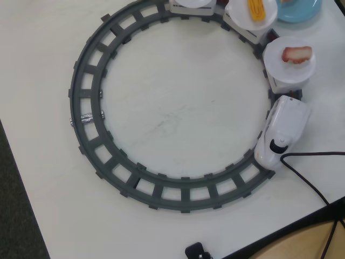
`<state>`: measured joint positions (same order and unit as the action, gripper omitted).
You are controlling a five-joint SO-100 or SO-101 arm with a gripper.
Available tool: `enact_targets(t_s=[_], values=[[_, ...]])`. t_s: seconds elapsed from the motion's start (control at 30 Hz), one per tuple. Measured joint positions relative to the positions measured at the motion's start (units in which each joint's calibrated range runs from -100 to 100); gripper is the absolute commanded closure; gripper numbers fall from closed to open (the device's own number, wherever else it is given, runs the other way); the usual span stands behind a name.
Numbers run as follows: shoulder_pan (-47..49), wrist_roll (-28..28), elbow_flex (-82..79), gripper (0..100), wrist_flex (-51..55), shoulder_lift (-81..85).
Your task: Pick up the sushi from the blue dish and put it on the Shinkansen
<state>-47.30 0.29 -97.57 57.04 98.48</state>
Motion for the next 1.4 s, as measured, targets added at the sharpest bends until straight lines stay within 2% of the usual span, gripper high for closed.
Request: enact_targets(t_s=[0.57, 0.7, 0.83, 1.0, 1.23, 1.4], values=[[-1.10, -0.05, 0.00, 97, 0.00, 0.00], [-6.22, 0.00, 0.81, 86, 0.09, 0.00], [-9.93, -0.05, 7.11, 78, 0.79, 0.00], [-10.63, 0.00, 18.64, 78, 4.64, 0.00], [-2.13, 1.62, 31.70, 78, 10.06, -9.43], [-1.18, 2.67, 43.76, 78, 11.02, -22.40]])
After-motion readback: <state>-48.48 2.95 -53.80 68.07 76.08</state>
